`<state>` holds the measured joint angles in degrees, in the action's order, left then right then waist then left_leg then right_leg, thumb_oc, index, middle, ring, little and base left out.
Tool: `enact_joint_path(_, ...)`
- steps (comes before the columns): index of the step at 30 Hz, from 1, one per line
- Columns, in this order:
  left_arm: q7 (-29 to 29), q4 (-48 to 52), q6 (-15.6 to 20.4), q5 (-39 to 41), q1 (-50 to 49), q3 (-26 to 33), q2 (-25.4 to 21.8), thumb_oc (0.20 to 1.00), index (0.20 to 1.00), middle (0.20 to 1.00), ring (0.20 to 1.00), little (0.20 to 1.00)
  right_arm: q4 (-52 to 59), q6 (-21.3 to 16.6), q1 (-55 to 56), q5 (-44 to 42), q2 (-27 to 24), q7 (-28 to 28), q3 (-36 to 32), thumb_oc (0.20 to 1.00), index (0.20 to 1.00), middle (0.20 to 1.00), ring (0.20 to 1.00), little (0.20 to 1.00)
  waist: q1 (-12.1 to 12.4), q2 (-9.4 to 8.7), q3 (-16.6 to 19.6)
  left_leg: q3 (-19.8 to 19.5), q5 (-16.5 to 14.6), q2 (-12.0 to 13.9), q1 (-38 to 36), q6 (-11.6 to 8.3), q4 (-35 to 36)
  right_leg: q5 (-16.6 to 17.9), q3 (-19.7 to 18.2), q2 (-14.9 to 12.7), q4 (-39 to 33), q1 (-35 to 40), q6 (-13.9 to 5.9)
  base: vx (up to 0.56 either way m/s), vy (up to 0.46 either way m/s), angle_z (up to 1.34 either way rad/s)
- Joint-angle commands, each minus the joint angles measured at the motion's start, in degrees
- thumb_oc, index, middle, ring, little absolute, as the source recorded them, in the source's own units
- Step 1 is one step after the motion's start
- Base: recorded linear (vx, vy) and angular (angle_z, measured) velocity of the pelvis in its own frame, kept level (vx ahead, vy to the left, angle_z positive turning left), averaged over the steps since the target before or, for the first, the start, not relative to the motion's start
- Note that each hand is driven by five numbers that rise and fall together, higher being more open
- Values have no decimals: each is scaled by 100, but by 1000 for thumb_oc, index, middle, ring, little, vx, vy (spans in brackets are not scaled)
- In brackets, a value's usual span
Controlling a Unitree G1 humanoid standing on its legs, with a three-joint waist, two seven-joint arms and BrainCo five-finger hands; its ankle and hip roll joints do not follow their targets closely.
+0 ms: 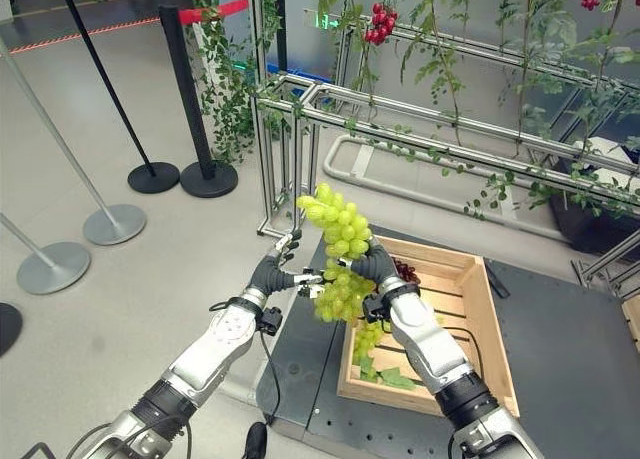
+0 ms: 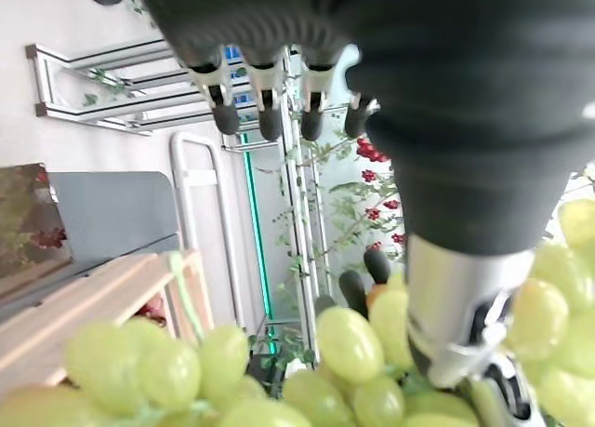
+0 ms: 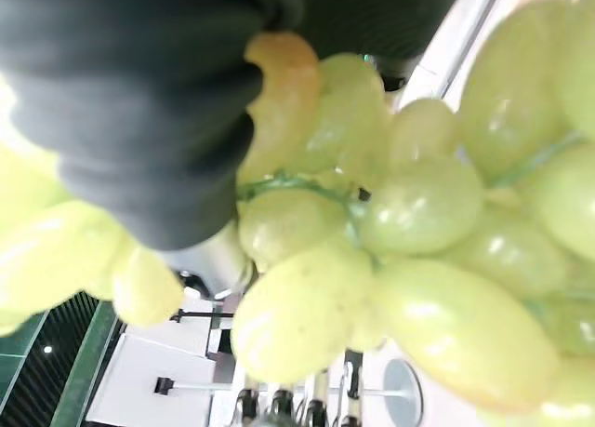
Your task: Pick up the fruits from the basket on one side to the basket on the other side
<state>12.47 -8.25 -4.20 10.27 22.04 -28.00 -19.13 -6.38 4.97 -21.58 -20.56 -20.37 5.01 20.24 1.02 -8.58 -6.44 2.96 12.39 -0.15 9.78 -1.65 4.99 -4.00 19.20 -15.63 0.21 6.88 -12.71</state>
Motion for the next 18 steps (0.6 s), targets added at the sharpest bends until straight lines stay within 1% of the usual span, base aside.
enact_joint_path(1, 15, 92, 429, -148, 205, 72, 89, 1000, 1000, 1000, 1000, 1000, 593, -566, -261, -220, 100, -77, -196, 200, 200, 200, 200, 200, 60, 18, 305, 6, -1351, -116, -742, 76, -149, 653, -220, -217, 346, -756, -13, 0, 0, 0)
enact_joint_path(3, 1, 13, 430, -110, 246, 26, 113, 1000, 1000, 1000, 1000, 1000, 607, -554, -296, -176, 98, -65, -126, 200, 200, 200, 200, 200, 41, 39, 308, 13, -1352, -114, -747, 72, -151, 652, -223, -219, 345, -755, -12, 0, 0, 0)
enact_joint_path(7, -161, -15, 461, -118, 376, -60, 30, 1000, 1000, 1000, 1000, 1000, 598, -524, -370, -207, 88, -220, -9, 200, 200, 200, 200, 200, 17, 68, 315, 27, -1361, -116, -769, 70, -152, 656, -236, -222, 352, -753, -16, 0, 0, 0)
enact_joint_path(9, -438, -98, 460, 280, 384, -153, 23, 1000, 1000, 1000, 1000, 1000, 592, -465, -448, -149, 57, -352, 101, 200, 200, 200, 200, 200, 11, 109, 318, 37, -1369, -115, -788, 72, -157, 664, -244, -230, 354, -731, -18, 16, 6, 0)
enact_joint_path(13, -645, -169, 436, 887, 368, -216, 41, 1000, 1000, 1000, 1000, 1000, 542, -407, -595, -110, 70, -516, 251, 200, 200, 200, 200, 200, 15, 158, 326, 42, -1376, -119, -814, 74, -160, 656, -231, -226, 337, -701, -6, 0, 0, 0)
enact_joint_path(16, -817, -273, 362, 1537, 312, -293, 149, 1000, 1000, 1000, 1000, 1000, 490, -374, -705, -130, 117, -642, 367, 200, 200, 200, 200, 200, 14, 186, 327, 38, -1379, -120, -816, 81, -173, 663, -230, -233, 339, -691, -2, 0, 0, 0)
enact_joint_path(18, -826, -361, 341, 1696, 321, -341, 203, 1000, 1000, 1000, 1000, 1000, 441, -363, -775, -116, 188, -708, 484, 200, 200, 200, 200, 200, 20, 204, 322, 33, -1382, -119, -816, 82, -184, 659, -223, -236, 343, -690, 5, 0, 0, 0)
